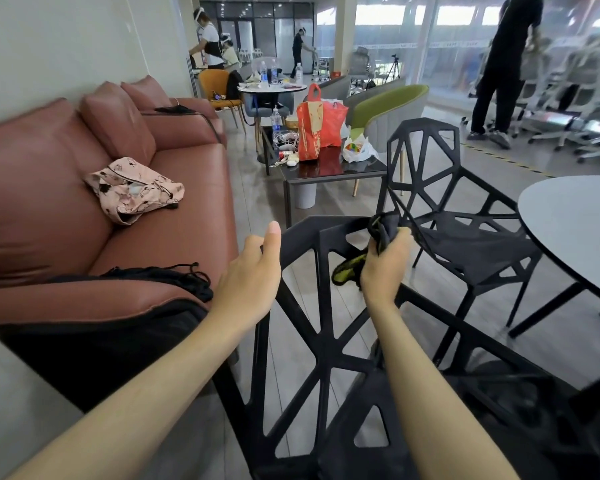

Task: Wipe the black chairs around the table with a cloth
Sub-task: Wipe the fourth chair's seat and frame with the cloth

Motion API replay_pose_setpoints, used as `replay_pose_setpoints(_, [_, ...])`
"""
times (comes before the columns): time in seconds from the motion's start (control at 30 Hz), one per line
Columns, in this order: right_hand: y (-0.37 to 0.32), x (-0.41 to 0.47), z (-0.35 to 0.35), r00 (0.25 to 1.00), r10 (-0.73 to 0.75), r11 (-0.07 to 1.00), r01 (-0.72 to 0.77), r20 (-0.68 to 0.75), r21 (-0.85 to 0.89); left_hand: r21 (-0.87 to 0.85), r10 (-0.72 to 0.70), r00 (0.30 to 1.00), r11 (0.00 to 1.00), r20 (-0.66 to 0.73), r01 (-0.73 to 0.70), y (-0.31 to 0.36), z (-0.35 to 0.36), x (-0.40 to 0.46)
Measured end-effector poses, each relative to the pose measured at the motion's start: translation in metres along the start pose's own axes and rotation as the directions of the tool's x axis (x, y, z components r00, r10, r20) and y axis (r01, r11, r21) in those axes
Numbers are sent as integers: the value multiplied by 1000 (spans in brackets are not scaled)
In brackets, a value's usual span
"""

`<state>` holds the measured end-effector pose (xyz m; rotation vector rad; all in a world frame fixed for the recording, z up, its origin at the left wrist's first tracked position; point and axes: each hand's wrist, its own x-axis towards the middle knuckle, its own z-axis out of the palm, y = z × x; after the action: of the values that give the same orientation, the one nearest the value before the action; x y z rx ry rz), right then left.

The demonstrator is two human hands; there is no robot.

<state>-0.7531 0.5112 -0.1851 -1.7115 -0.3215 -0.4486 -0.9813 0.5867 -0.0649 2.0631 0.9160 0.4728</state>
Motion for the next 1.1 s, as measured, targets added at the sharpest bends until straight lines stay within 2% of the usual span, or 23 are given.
replay_pose_setpoints(0.1, [29, -18, -10, 1000, 20, 996, -19, 13, -85, -28, 14, 1000, 1000, 18, -13, 3, 0, -5])
replay_pose_setpoints(0.17, [51, -30, -19, 992, 127, 982, -127, -14, -139, -57, 3, 1000, 998, 20, -2, 3, -1, -4])
replay_pose_setpoints(0.27, [57, -32, -26, 963, 269, 954, -271, -25, -126, -30, -16, 1000, 999, 20, 17, -1, -4, -3])
replay_pose_setpoints(0.37, [36, -36, -24, 958, 288, 953, -288, -18, -89, 42, -3, 1000, 999, 23, 2, -1, -3, -6])
replay_pose_setpoints(0.43, [8, -46, -12, 978, 210, 977, -209, 18, -43, 94, 10, 1000, 995, 11, -11, 1, -3, -6])
replay_pose_setpoints(0.57, [-44, -67, 17, 995, -80, 996, 82, 60, -45, 118, 16, 1000, 993, 18, -18, 3, -2, -7])
replay_pose_setpoints(0.67, [-41, -67, 18, 961, -253, 957, 265, 110, -114, 114, 22, 1000, 993, 8, -23, 0, -2, -7])
replay_pose_setpoints(0.73, [-20, -61, 9, 947, -280, 937, 305, 155, -170, 111, 20, 1000, 994, 10, -21, 1, -2, -6])
replay_pose_setpoints(0.8, [11, -57, -3, 968, -198, 928, 235, 152, -289, 102, 18, 1000, 995, 17, -20, 2, -3, -5])
replay_pose_setpoints(0.87, [38, -54, -19, 998, 2, 943, 17, 57, -331, 92, 25, 1000, 995, 17, -26, 2, -2, -6])
replay_pose_setpoints(0.93, [52, -50, -29, 987, 163, 939, -151, 14, -308, 97, 32, 999, 995, 12, -33, 1, -2, -6])
replay_pose_setpoints(1.03, [40, -46, -29, 974, 226, 940, -210, 30, -270, 103, 24, 1000, 994, 4, -24, 2, -1, -4])
replay_pose_setpoints(1.1, [20, -54, -23, 978, 196, 968, -181, 74, -172, 108, 25, 1000, 994, 6, -25, 2, -1, -4])
